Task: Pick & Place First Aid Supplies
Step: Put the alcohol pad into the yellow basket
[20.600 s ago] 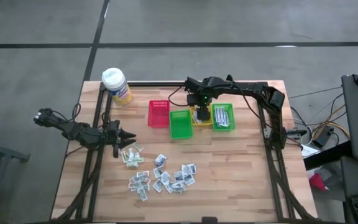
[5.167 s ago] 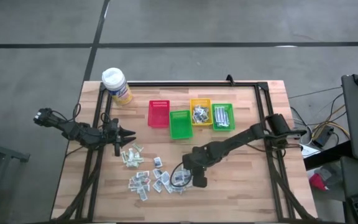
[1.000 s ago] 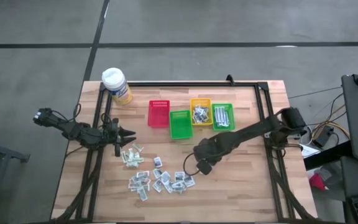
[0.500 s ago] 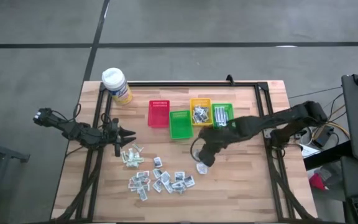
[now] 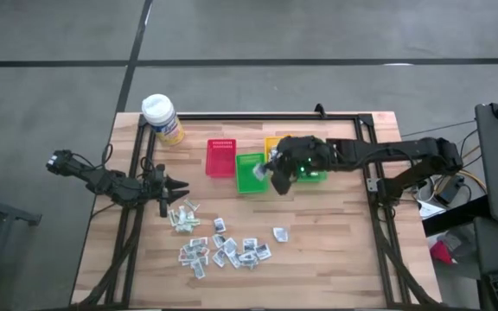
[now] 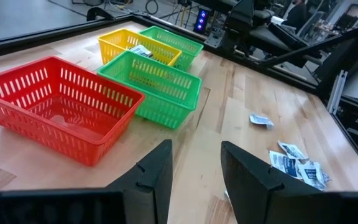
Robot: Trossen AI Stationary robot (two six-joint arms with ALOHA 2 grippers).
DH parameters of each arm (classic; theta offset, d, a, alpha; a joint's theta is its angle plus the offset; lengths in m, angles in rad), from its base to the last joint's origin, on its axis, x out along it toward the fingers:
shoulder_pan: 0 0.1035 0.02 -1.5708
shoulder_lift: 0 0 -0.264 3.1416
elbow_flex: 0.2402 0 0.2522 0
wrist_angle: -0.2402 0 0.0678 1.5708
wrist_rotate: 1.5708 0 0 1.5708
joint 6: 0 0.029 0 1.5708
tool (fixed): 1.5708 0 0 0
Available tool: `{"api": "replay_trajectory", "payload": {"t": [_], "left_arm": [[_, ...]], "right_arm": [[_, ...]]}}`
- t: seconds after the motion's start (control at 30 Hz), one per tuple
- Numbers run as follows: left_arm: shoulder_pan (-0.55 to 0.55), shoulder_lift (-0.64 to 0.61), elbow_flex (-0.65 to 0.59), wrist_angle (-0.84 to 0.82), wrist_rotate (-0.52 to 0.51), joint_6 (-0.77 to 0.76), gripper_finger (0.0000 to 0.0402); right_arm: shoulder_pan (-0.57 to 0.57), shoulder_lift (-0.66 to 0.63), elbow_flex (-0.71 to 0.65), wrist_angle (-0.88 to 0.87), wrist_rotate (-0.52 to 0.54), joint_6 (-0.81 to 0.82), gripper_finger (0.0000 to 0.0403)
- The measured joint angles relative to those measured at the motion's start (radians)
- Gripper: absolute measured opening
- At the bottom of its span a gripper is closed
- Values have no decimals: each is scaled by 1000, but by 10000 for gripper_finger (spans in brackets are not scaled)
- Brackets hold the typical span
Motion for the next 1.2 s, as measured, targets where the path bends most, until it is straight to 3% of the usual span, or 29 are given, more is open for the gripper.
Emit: {"api": "replay_trajectory", "payload": {"t": [0.4,0.57,0.97,1.2], "left_arm": [[0,0,0,0,-6,-1,131],[0,0,0,0,-13,-1,131],[0,0,0,0,-16,-26,131],[0,0,0,0,-69,-28,131]], "right_arm": [[-145,2,0,-10,333,-70,8],[-207,2,0,-13,419,-67,8],[-320,3,-58,-26,430,73,8],[-342,3,-89,-124,268,269,8]]}}
